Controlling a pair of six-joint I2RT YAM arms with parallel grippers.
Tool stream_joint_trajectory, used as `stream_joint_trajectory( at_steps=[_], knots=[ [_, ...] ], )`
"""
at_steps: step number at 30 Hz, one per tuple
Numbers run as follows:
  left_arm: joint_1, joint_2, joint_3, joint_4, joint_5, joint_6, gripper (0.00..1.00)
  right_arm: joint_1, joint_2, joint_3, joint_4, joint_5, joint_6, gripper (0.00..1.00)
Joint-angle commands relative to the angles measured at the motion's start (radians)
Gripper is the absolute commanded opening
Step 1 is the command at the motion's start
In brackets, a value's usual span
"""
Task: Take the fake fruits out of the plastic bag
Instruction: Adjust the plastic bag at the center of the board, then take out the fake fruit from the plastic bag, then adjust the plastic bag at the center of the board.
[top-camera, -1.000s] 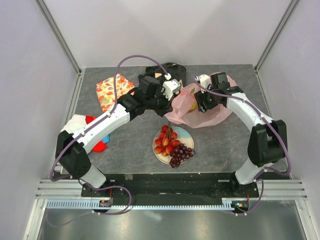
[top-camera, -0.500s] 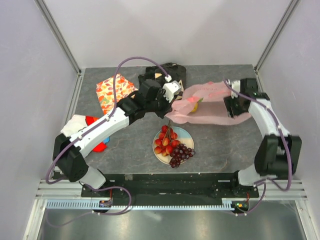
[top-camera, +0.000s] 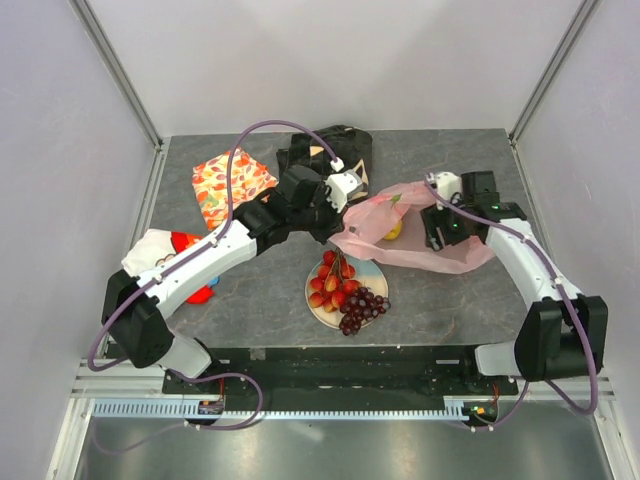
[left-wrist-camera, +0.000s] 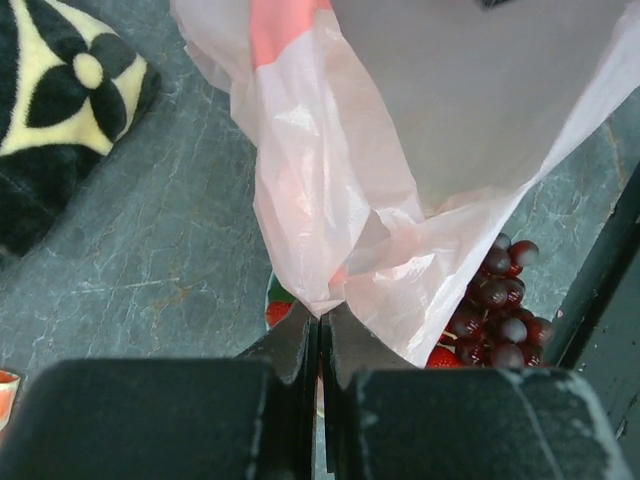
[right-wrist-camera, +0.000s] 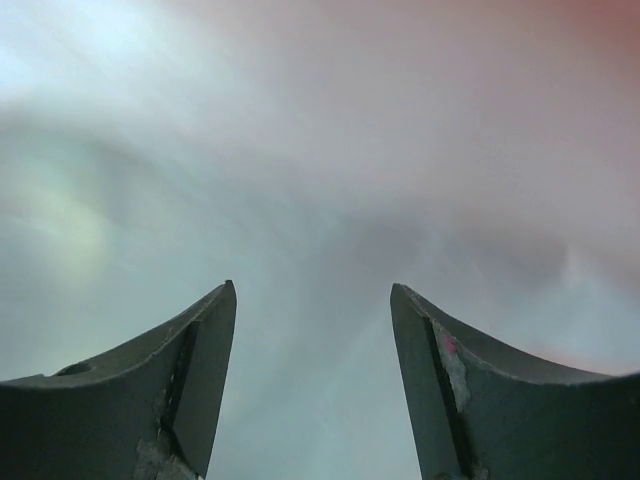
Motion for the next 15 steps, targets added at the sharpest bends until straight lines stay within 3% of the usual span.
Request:
stream_joint_trajectory(
  at_steps=[1, 6, 10, 15],
  knots=[
    [-0.016, -0.004, 0.017, 0.057, -0.11, 0.009, 0.02, 0.128, 0.095, 0.063, 0.123, -0.152, 0.043, 0.72],
    [-0.026, 0.005, 0.092, 0.064, -0.353, 0.112, 0.02, 0.22, 0.176, 0.126, 0.25, -0.134, 0.164, 0.73],
    [-0.028, 0.003, 0.106, 0.064, -0.344, 0.15, 0.02, 0.246, 0.281, 0.194, 0.286, -0.021, 0.256, 0.74],
    [-0.03, 0.002, 0.083, 0.06, -0.287, 0.149, 0.02, 0.25, 0.395, 0.28, 0.306, 0.007, 0.305, 0.76]
  ],
)
